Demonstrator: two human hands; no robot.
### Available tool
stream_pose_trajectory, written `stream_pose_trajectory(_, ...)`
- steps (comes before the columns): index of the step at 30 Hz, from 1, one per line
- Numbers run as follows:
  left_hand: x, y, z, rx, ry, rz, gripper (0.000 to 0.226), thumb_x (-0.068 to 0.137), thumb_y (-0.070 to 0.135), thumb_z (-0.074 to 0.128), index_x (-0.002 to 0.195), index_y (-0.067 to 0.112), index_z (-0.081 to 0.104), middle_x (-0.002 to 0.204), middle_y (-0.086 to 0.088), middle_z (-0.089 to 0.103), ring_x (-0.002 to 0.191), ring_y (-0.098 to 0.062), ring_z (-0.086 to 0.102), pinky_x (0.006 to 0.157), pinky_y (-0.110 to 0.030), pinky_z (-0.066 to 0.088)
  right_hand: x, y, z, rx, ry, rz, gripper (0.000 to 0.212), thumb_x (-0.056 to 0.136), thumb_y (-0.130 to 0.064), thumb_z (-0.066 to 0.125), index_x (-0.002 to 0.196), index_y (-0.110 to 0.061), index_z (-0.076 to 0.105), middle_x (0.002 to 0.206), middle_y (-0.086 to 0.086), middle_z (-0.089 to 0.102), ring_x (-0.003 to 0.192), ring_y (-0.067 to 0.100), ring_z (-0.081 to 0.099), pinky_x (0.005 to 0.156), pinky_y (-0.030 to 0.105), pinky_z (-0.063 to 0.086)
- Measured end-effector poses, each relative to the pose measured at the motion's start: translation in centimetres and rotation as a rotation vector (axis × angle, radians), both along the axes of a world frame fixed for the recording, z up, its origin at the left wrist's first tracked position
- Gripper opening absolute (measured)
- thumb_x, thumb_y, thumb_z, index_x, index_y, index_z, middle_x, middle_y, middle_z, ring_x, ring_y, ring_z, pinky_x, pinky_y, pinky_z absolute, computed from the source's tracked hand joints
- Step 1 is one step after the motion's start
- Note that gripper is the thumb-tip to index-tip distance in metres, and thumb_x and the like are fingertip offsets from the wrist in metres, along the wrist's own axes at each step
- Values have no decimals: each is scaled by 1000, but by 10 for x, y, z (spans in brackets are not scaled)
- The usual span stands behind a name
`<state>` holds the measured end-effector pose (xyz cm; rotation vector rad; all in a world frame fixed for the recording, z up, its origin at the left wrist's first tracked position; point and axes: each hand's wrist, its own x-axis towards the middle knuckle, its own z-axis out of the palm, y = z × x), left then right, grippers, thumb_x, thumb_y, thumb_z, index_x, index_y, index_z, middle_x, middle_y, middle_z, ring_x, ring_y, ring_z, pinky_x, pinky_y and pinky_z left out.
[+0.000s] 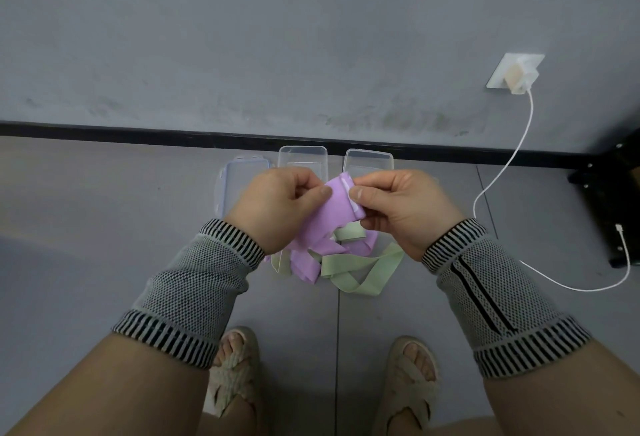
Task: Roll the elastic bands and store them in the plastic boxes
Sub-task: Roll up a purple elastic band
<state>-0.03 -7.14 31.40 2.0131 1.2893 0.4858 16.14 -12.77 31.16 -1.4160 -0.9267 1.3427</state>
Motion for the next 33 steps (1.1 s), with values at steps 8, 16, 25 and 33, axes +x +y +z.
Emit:
stream_pose_trajectory(8,-1,1,6,43,-102,16,19,87,23,63,68,25,56,58,6,58,54,-2,48,50,-9,35,4,1,0,-19,16,-6,19,88,-2,58,76,-11,69,60,3,62,53,12,53,50,18,48)
stream_pose_trajectory(16,1,-3,6,134,-158,28,21,88,23,60,70,29,51,62,4,57,55,-6,45,52,-15,36,-3,4,-1,24,14,-66,19,84,1,63,69,-11,63,57,5,59,58,19,50,58,29,42)
stream_pose_trajectory(25,9,-7,4,161,-194,78,22,87,24,62,69,29,51,64,2,59,56,-6,47,53,-17,37,-7,6,-5,54,3,-98,19,77,-1,71,70,-13,58,59,3,60,57,17,55,53,27,45)
stream_pose_trajectory(33,10,-4,7,-68,-322,142,9,80,24,71,80,21,63,63,5,66,56,-1,56,56,-15,45,-16,6,-6,91,-46,-126,26,75,0,74,68,-14,53,49,-6,54,52,15,50,54,30,44)
